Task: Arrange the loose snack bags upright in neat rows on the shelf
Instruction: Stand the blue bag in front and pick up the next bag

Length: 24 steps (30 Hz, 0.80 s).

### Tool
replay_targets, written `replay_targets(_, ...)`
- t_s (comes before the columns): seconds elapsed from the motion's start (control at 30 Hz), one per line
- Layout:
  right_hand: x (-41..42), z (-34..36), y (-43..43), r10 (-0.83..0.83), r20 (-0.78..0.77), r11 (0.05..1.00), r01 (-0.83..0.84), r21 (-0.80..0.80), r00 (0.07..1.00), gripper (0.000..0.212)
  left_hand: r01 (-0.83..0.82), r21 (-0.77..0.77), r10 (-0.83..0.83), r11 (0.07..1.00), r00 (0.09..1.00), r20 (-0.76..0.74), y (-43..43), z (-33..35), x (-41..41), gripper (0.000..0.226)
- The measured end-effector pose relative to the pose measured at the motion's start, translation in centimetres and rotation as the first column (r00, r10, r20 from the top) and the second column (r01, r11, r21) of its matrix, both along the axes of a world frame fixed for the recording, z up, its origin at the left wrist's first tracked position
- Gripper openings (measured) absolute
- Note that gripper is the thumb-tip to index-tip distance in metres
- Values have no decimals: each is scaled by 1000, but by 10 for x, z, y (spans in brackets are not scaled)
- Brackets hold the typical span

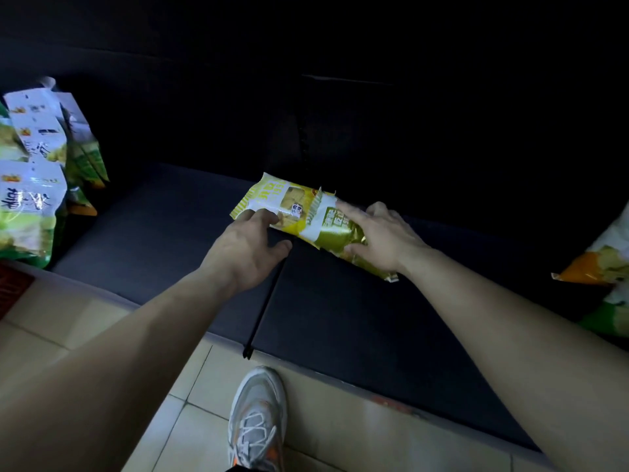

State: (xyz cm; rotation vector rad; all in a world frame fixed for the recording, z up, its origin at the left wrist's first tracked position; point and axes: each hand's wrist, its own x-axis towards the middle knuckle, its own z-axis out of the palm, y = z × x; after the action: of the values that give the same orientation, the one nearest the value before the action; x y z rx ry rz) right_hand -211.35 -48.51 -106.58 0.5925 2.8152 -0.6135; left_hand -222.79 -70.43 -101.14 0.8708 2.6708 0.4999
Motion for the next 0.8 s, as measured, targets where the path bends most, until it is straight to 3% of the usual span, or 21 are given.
replay_targets(0.17, 54, 10, 7, 29, 159, 1000, -29, 0, 987, 71, 31, -14, -31, 999, 999, 10, 6, 4, 10, 56)
replay_targets(0.33, 93, 5, -13, -31, -50, 999, 32, 7, 998, 53, 49, -12, -49, 999, 998, 35, 9, 8, 21, 57)
replay_targets(0.43, 108, -12, -35, -3, -166, 988, 28, 152, 986, 58, 43, -16, -42, 999, 998, 49, 11, 11, 24, 57)
replay_targets(0.57, 119, -26, -43, 35, -45, 970, -23, 243, 998, 90, 30, -16, -29, 999, 998, 59, 12, 13, 28, 57)
replay_targets(0.63, 118, -25, -38, 57, -27, 963, -48, 265, 998, 93, 39, -23, -38, 999, 997, 63, 13, 12, 29, 58)
replay_targets(0.73, 112, -16, -25, 72, -70, 973, -55, 224, 995, 85, 66, -26, -64, 998, 996, 56, 16, 12, 32, 58)
replay_targets(0.8, 110, -3, -17, 20, -102, 995, -10, 97, 995, 82, 72, -19, -72, 997, 996, 49, 20, 17, 33, 59)
